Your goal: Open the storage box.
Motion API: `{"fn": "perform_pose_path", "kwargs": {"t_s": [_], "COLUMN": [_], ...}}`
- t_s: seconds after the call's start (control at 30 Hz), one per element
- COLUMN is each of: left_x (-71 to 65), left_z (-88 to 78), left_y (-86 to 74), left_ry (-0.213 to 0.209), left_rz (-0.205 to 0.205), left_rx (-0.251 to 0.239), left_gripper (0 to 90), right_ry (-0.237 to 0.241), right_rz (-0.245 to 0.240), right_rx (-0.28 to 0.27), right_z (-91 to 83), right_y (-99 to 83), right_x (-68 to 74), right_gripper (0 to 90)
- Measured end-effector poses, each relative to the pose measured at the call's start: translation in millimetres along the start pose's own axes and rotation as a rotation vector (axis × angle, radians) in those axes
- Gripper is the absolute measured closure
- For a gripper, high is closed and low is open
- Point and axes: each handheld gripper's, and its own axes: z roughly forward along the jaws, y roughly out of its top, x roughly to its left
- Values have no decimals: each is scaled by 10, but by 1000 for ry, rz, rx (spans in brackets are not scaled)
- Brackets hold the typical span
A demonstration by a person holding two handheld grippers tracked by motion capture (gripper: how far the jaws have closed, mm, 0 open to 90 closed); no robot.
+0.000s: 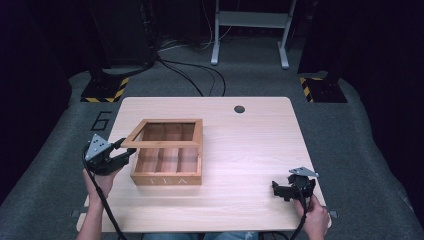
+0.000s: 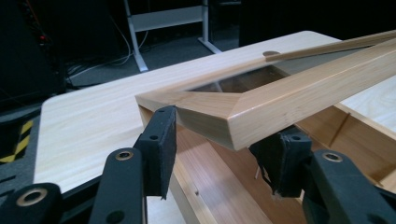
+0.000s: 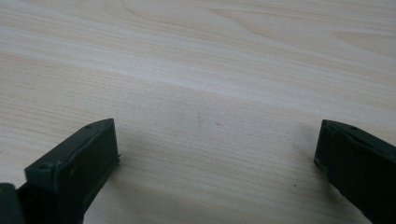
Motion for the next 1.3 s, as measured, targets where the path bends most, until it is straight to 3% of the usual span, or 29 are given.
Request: {"fn": "perform_pose_path", "kwargs": {"t_s": [0.53, 1.3], "left_x": [79, 153], "left_z": [67, 136], "left_y": [277, 463], "left_ry": [35, 41], "left_rz": [-1, 20], "left_rx": [-10, -1], "left_gripper": [584, 606], "right_ry": [-1, -10], "right_rz": [0, 15], "right_rx": [0, -7], "right_z": [0, 7], "right_y": [0, 3], "right_x": [0, 10], "right_gripper": [0, 0]}}
